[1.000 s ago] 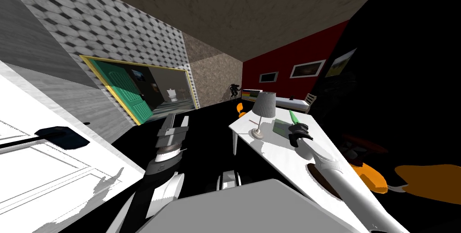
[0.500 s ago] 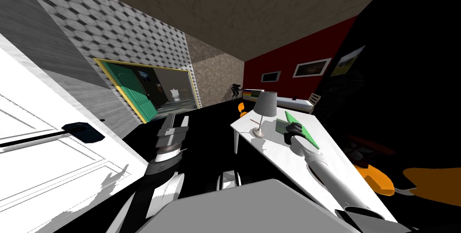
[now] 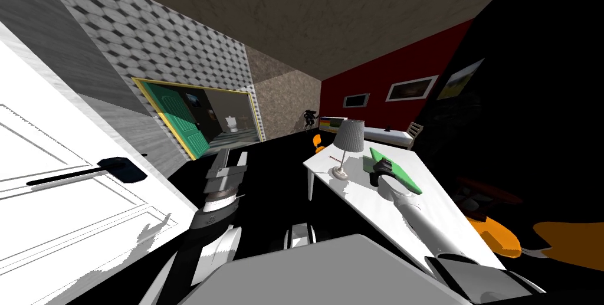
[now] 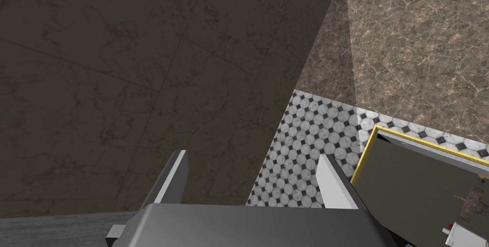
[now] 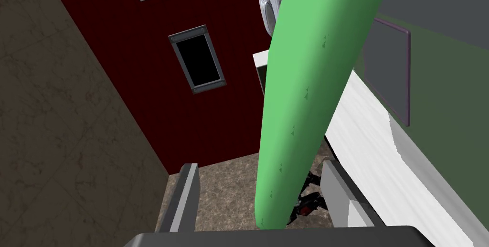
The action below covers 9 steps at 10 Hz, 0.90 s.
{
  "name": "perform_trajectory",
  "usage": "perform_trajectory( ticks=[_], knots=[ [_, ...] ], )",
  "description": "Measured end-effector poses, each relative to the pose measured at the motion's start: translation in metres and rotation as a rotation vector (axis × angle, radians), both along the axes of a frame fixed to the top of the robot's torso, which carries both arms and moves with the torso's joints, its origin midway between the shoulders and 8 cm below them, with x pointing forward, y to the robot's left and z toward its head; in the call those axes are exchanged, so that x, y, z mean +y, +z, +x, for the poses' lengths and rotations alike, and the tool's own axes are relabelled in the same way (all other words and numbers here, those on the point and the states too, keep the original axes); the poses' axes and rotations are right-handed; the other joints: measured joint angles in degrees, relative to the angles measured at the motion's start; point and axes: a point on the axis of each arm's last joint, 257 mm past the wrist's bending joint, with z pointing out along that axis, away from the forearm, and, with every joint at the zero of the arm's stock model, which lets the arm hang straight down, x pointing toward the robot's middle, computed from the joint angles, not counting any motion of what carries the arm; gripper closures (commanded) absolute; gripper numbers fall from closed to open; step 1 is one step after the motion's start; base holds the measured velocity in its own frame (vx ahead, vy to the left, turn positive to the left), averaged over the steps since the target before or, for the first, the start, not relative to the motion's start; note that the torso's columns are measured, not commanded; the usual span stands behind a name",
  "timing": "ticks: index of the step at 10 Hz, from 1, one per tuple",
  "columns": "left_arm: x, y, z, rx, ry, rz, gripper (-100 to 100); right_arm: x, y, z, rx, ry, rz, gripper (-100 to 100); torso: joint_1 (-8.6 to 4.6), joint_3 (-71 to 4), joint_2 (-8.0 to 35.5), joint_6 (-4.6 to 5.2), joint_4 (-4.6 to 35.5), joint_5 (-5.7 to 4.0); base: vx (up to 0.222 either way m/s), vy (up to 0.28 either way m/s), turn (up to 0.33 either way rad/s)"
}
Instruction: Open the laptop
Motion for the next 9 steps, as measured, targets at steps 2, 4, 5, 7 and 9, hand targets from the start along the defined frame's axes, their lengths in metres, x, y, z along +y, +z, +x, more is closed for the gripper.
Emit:
perform_trajectory(
  ticks=[2,4,5,7,9],
  knots=[
    [0.000,0.000,0.000,0.000,0.000,0.000,0,-0.014,0.009,0.002,0.001,0.001,0.003,-100,-0.16,-0.1,-0.1,-0.01,-0.1,-0.11,0.001,0.072,0.000],
    [0.000,0.000,0.000,0.000,0.000,0.000,0,-0.026,0.016,0.001,0.003,0.002,0.008,-100,-0.15,0.0,0.1,0.01,0.0,0.00,-0.002,0.057,-0.001],
    [0.000,0.000,0.000,0.000,0.000,0.000,0,-0.033,0.021,0.002,0.004,0.000,0.008,-100,-0.07,0.0,0.1,0.00,0.1,0.04,0.000,0.035,-0.003],
    [0.000,0.000,0.000,0.000,0.000,0.000,0,-0.039,0.029,0.002,0.002,0.002,0.010,-100,-0.07,0.0,0.1,-0.01,0.1,0.04,0.002,0.040,0.001],
    [0.000,0.000,0.000,0.000,0.000,0.000,0,-0.051,0.041,0.001,0.000,-0.001,0.010,-100,0.01,0.0,0.1,0.00,0.1,0.07,-0.001,0.040,-0.003]
  ],
)
